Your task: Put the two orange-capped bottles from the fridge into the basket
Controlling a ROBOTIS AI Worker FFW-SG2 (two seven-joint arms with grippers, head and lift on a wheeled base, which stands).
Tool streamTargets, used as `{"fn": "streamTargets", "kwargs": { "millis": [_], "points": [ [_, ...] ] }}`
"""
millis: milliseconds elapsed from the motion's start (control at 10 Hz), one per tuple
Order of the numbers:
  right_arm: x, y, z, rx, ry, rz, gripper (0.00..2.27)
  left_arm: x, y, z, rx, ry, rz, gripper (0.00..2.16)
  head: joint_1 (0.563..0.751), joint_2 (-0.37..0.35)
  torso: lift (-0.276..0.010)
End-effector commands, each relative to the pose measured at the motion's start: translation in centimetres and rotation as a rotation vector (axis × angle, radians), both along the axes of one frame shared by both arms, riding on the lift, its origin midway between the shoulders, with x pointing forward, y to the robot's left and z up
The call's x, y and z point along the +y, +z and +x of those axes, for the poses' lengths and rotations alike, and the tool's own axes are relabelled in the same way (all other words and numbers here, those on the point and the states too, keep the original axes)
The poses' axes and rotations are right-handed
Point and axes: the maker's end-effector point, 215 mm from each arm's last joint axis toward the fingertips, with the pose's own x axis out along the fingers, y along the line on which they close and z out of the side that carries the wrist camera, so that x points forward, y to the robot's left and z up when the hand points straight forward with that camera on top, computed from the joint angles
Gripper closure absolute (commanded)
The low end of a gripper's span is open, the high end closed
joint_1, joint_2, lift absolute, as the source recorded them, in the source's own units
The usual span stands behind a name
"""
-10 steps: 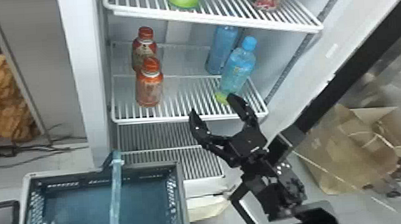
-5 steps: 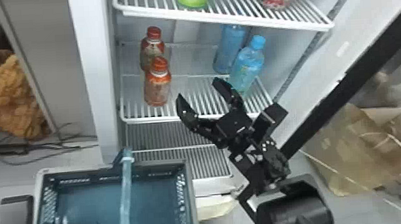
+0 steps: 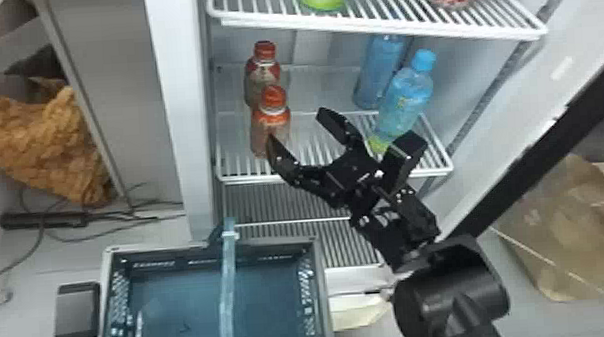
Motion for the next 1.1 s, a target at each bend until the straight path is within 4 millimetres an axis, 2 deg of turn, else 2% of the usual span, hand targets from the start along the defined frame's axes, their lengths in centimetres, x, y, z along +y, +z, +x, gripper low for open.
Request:
{"fn": "streamTargets", "kwargs": {
  "millis": [0,200,600,700,800,900,1000],
  "points": [
    [1.3,-0.3,1.1,0.01,0.028,0.002,0.08,-0.1,0.0,-0.1,0.001,-0.005,0.0,1.2,0.695,-0.195,-0.235],
    [2.4,-0.8,2.1,0.018,0.049,-0.013,0.08,-0.1,0.0,-0.1,0.001,-0.005,-0.002,1.2,0.695,-0.166,-0.235],
    [4.0,-1.4,3.0,0.032,0.066,-0.035,0.11,0.0,0.0,-0.1,0.003,-0.002,-0.001,1.2,0.695,-0.139,-0.235],
    [4.2,-1.5,3.2,0.039,0.065,-0.046,0.2,0.0,0.0,-0.1,0.003,-0.002,-0.001,1.2,0.695,-0.133,-0.235],
    [4.1,-1.8,3.4,0.049,0.058,-0.058,0.38,0.0,0.0,-0.1,0.003,-0.002,-0.003,1.2,0.695,-0.124,-0.235],
    [3.9,-2.1,3.6,0.058,0.05,-0.06,0.68,0.0,0.0,-0.2,0.006,-0.003,-0.002,1.2,0.695,-0.121,-0.235],
    [3.7,-2.1,3.7,0.06,0.044,-0.06,0.82,0.0,0.0,-0.2,0.006,-0.002,-0.003,1.2,0.695,-0.122,-0.235]
  ]
}}
